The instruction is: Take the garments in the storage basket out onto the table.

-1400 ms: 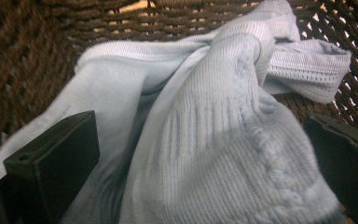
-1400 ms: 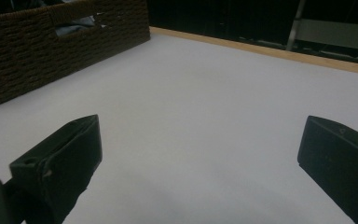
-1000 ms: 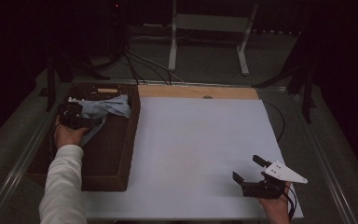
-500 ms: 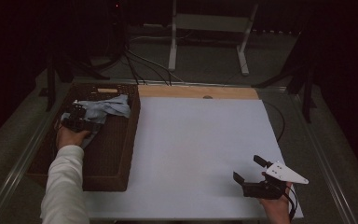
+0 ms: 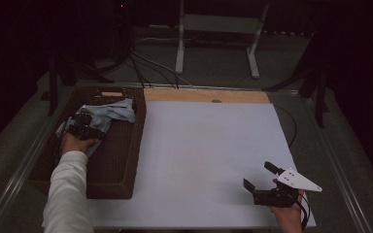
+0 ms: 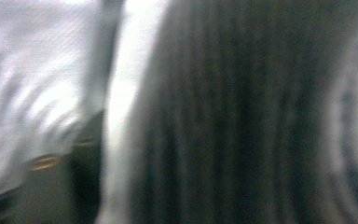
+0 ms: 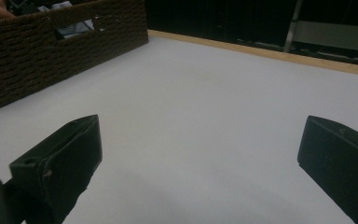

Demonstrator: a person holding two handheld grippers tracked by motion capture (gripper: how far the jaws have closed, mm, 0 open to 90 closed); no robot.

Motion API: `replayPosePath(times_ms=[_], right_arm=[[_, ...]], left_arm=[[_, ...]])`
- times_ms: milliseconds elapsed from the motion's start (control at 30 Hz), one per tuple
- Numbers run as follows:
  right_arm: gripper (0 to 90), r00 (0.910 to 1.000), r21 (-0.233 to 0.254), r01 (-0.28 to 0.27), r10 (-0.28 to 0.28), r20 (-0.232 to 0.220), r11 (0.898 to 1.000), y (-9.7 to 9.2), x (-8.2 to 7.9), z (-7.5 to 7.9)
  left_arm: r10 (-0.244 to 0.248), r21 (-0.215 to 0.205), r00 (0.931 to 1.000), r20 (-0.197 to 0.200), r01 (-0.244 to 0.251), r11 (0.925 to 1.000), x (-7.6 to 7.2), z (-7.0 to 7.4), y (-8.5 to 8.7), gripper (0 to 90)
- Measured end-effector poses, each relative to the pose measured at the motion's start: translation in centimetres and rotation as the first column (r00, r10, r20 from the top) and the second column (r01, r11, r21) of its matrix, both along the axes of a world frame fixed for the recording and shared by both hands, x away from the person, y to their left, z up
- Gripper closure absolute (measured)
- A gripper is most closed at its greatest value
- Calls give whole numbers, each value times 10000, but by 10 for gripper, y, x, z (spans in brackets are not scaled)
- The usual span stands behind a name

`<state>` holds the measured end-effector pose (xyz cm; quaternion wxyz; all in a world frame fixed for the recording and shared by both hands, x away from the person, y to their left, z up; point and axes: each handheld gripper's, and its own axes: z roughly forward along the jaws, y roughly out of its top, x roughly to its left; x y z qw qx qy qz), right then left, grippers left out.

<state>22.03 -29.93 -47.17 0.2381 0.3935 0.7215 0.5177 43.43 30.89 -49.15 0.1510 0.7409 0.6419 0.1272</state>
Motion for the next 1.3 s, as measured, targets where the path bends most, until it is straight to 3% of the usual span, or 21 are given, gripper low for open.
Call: replayPosePath(times_ms=[133, 200, 300, 533, 867, 1100, 1167, 1300], right_arm=[[1, 10000, -5, 11, -11, -14, 10000, 0, 0, 0], [1, 10000, -23, 15, -15, -26, 10000, 0, 0, 0], [1, 10000, -19, 27, -27, -10, 10000, 0, 0, 0], [1, 10000, 36, 79, -79, -5, 10000, -1, 0, 0], [1, 10000, 89, 22, -22, 35, 10000, -1, -1, 1], [1, 10000, 87, 19, -19, 30, 10000, -1, -1, 1], [1, 10000, 92, 18, -18, 30, 10000, -1, -1, 1], [1, 10000, 101, 19, -19, 41, 9999, -1, -1, 1]], left_arm=[[28, 126, 9999, -163, -26, 9999, 0, 4, 1, 455], [-12, -46, 9998, -186, 12, 10000, 0, 7, 2, 603], [-220, 37, 9995, -217, 221, 9997, -1, 11, 0, 677], [-426, 71, 9990, -164, 427, 9991, -3, 18, -3, 697], [-647, -246, 9968, 463, 659, 9975, -8, 40, -7, 699], [-971, -428, 9907, 955, 1015, 9939, -14, 52, -11, 699], [-1058, -317, 9887, 1059, 1097, 9935, -15, 55, -12, 699], [-998, -386, 9875, 1220, 1052, 9937, -18, 60, -13, 699]])
